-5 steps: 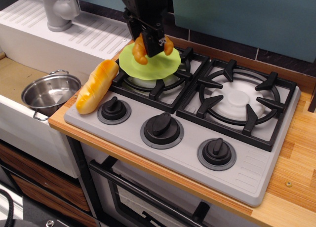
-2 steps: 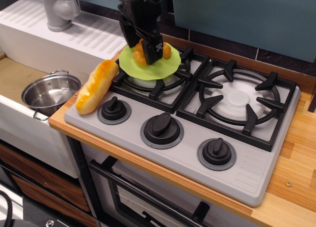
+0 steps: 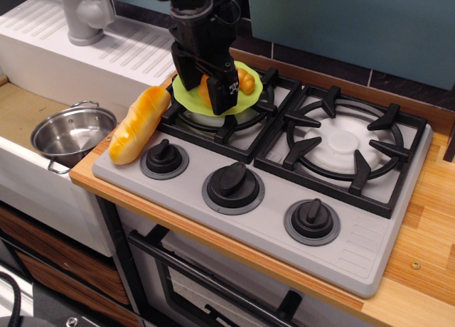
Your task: Put crossaint on plate and bread in pot or pan in sink
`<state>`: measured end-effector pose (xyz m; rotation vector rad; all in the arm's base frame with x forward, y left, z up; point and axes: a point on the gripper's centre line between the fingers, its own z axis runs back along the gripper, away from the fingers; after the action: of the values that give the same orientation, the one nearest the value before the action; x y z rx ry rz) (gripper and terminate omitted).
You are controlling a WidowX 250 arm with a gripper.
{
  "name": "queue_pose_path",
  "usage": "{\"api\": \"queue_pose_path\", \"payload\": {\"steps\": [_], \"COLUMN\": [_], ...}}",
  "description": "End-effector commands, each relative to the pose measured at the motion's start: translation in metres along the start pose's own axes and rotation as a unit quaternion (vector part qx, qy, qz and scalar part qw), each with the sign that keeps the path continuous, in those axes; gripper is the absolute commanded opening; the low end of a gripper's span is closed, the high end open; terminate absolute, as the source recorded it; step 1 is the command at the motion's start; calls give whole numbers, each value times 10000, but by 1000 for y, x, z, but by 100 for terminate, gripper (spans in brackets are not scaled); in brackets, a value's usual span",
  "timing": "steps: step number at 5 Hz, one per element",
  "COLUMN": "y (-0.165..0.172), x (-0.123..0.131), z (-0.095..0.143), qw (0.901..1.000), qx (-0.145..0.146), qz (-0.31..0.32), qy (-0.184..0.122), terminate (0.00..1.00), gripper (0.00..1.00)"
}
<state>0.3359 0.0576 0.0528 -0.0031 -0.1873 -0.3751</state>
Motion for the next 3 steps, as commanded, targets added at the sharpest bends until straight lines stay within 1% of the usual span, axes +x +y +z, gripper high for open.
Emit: {"api": "queue_pose_path", "payload": {"steps": [1, 2, 3], "y": [-10, -12, -15], "x": [9, 8, 7], "z": [45, 55, 65], "qw": [9998, 9998, 9994], "qx": [182, 189, 299], "qz": [62, 76, -98], "qy": [-112, -31, 146], "terminate": [0, 0, 0], "gripper": [100, 100, 100]}}
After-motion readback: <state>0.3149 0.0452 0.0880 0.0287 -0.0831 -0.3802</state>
